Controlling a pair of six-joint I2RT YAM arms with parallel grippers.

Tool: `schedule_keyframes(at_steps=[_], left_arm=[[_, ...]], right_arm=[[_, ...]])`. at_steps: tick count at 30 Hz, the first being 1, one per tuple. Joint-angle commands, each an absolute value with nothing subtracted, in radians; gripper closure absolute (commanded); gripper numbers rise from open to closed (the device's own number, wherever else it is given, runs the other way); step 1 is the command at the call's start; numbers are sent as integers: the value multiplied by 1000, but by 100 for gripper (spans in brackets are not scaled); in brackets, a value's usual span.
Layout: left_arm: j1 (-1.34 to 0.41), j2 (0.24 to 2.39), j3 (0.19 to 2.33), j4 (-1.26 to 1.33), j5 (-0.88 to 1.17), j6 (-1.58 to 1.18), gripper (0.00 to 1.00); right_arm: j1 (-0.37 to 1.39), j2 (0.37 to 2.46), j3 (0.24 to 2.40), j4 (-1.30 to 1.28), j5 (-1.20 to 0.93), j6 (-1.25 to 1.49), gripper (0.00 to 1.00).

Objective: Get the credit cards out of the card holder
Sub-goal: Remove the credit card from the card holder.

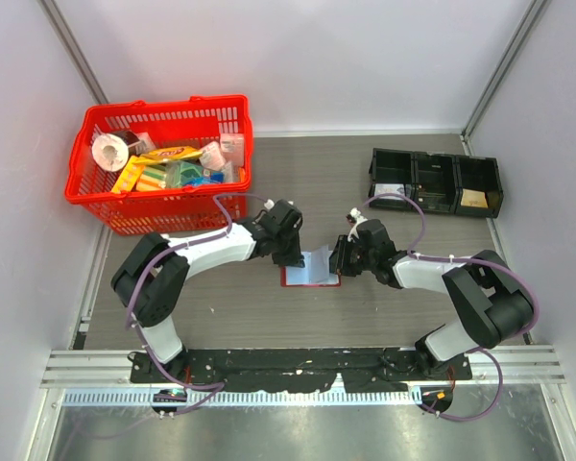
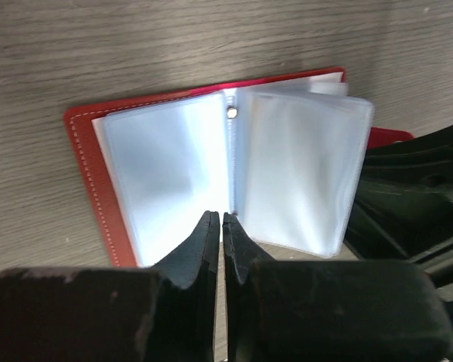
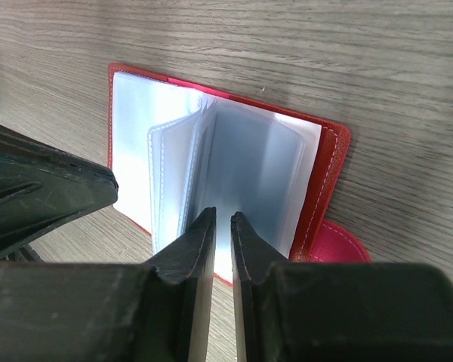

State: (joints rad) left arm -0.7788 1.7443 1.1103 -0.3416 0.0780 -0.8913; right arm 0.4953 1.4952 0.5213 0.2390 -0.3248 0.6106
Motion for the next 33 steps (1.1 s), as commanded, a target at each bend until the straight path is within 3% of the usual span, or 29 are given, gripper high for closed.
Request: schedule_keyframes(at_steps=[1,5,9,27,33], left_arm=[[-779,1723,1103,-373,24,-856,89],[-779,1701,1141,-333,46,-876,55],[-784,1723,1206,-296,63,-897,43],[-811,1844,1290,-216,81,-871,42],[-813,1865,1284,-238,78,-874,60]], right_arm=[[492,1486,531,256,-327,600,81],[494,1482,528,256,-327,594,81],[494,1486,526,256,-327,595,81],[492,1497,532,259,-334,597,82],[492,1497,535,259,-333,592,82]])
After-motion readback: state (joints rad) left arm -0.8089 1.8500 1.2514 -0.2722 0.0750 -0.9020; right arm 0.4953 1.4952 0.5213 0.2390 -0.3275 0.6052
